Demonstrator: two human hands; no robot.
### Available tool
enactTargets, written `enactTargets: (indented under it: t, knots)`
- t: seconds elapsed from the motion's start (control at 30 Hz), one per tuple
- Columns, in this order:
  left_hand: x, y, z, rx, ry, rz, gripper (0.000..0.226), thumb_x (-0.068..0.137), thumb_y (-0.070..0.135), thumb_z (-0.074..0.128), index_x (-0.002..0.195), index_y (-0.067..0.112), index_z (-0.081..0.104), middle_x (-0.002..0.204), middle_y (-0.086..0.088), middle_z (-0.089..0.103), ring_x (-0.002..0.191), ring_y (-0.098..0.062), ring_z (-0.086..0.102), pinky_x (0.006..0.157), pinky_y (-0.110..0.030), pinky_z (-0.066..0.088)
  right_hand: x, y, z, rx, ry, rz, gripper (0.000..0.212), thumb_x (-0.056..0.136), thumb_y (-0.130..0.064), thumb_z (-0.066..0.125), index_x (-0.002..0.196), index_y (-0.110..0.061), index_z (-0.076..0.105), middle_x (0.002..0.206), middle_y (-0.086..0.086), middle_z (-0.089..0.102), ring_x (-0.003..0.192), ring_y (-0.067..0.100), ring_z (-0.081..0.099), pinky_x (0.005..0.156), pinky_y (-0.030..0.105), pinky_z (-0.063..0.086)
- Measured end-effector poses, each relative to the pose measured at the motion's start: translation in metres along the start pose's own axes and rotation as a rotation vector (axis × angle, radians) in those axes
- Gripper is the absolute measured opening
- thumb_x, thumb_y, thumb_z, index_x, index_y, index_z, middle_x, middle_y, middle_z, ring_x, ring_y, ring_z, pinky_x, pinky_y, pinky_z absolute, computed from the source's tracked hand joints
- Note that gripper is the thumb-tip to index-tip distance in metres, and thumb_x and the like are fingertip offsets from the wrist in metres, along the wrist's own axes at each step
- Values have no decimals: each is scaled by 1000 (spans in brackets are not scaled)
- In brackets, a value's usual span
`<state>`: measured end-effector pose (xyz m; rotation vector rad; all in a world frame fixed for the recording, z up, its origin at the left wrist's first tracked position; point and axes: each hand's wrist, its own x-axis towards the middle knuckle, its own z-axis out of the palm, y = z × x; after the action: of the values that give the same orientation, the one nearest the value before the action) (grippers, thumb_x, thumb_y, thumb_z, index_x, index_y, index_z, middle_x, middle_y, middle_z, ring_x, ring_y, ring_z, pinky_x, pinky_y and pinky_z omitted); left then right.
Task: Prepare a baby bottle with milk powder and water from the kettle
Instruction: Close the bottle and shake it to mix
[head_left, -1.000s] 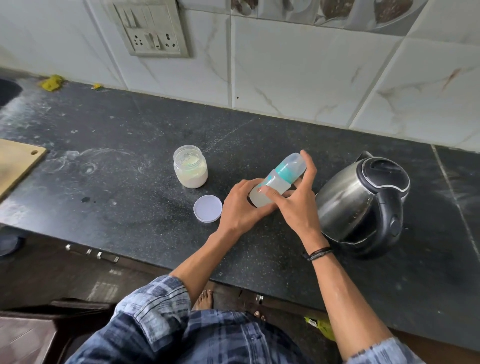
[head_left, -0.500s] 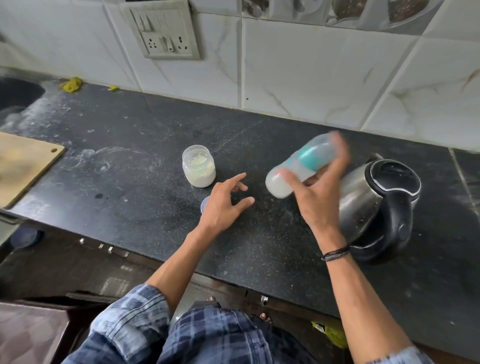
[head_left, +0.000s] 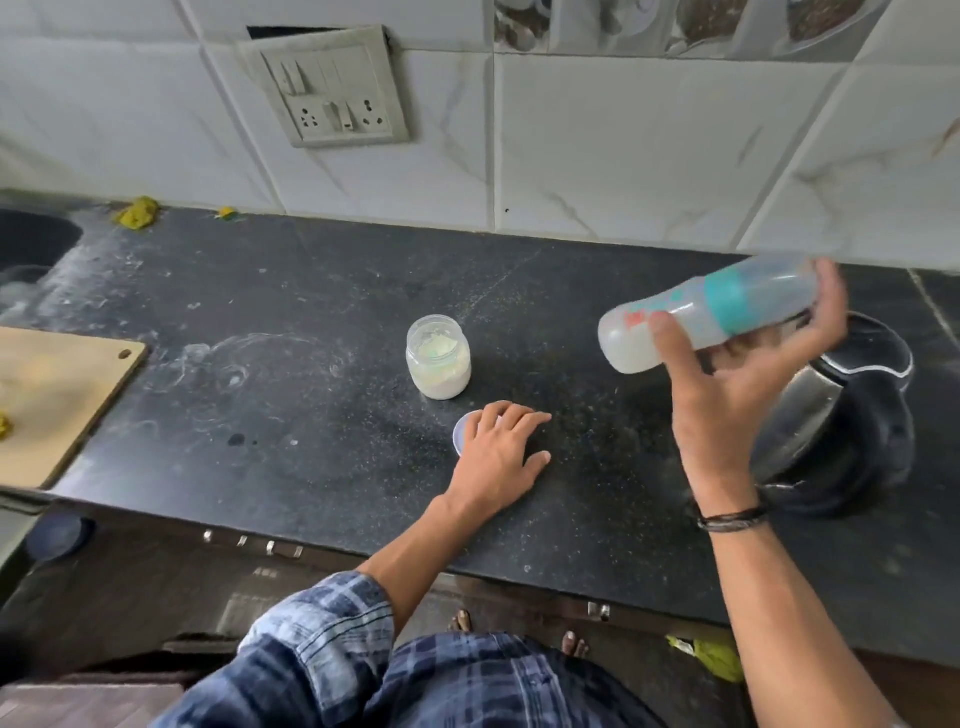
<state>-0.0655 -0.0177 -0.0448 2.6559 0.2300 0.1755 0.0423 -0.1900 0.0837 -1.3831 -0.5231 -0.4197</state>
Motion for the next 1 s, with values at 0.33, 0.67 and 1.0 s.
enactTargets:
  t: [0.33, 0.67, 1.0]
  knots:
    - [-8, 5, 27, 126, 19, 64, 49, 100, 55, 55, 136, 23, 62, 135, 7, 58, 139, -22, 41, 121, -52, 17, -2, -20, -4, -108, 15, 62, 97, 82, -12, 90, 154, -20, 25, 147, 10, 46, 119, 21, 65, 91, 43, 61]
    - [-8, 5, 54, 283, 174, 64, 43, 100, 55, 53, 119, 20, 68, 124, 5, 63, 131, -24, 49, 116, -60, 18, 5, -13, -19, -361, -224, 121, 90, 79, -25, 91, 143, -51, 34, 139, -16, 52, 114, 15, 65, 91, 46, 60]
    - [-1, -1, 60, 311, 181, 104, 38, 105, 52, 43, 118, 22, 61, 122, 6, 58, 108, -24, 55, 112, -57, 23, -8, 4, -8, -337, -287, 232, 92, 78, -25, 91, 149, -40, 34, 139, -27, 51, 116, 14, 64, 94, 50, 58]
